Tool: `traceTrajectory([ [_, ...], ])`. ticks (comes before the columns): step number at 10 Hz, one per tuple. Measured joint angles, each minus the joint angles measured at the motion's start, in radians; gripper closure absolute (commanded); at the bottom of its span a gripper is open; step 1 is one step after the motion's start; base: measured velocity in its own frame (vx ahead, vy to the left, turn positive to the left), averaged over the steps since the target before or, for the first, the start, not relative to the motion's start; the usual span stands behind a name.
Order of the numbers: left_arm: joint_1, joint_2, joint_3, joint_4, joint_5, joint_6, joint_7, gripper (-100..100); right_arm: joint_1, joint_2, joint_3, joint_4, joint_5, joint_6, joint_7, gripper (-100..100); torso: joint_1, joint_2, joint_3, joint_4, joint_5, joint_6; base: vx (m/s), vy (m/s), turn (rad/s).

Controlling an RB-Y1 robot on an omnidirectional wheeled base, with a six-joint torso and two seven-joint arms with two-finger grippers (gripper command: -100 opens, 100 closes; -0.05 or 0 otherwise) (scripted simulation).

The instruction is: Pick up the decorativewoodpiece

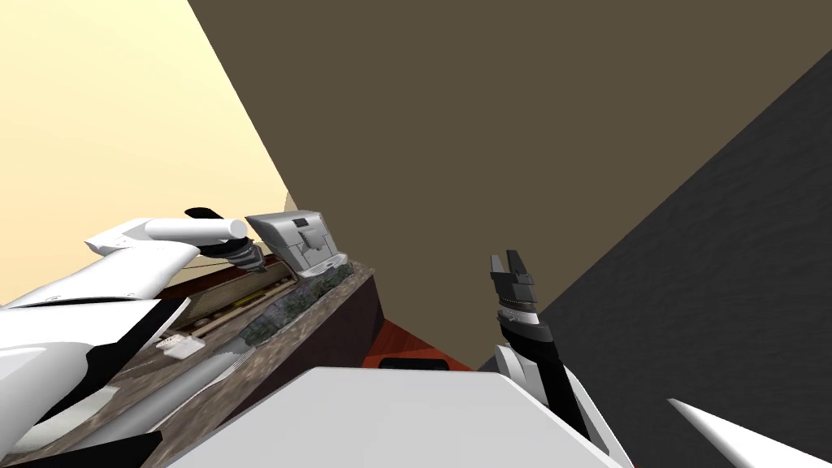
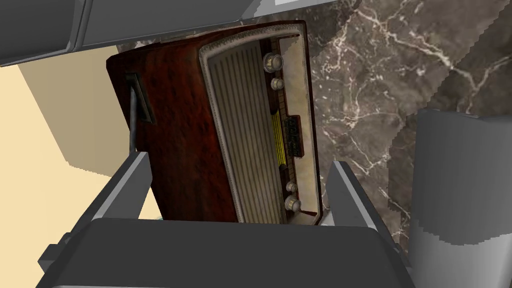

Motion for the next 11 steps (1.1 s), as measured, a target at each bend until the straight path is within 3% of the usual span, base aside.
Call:
traceTrajectory([
  [6, -0.045, 0.026, 0.005, 0.11, 0.05, 0.166, 0.024, -100, 0.0, 0.0, 0.0, 0.0, 0.0, 0.0, 0.0, 0, 0.0, 0.0, 0.0, 0.0, 0.0, 0.0, 0.023, -0.014, -0.062],
  [10, -0.091, 0.026, -0.008, 0.208, 0.063, 0.249, 0.025, -100, 0.0, 0.0, 0.0, 0.0, 0.0, 0.0, 0.0, 0, 0.001, 0.001, 0.001, 0.0, 0.0, 0.0, 0.015, -0.01, -0.046],
  [11, -0.075, 0.027, 0.001, 0.205, 0.079, 0.281, 0.034, -100, 0.0, 0.0, 0.0, 0.0, 0.0, 0.0, 0.0, 0, 0.001, 0.001, 0.0, 0.0, 0.0, 0.0, 0.018, -0.007, -0.031],
])
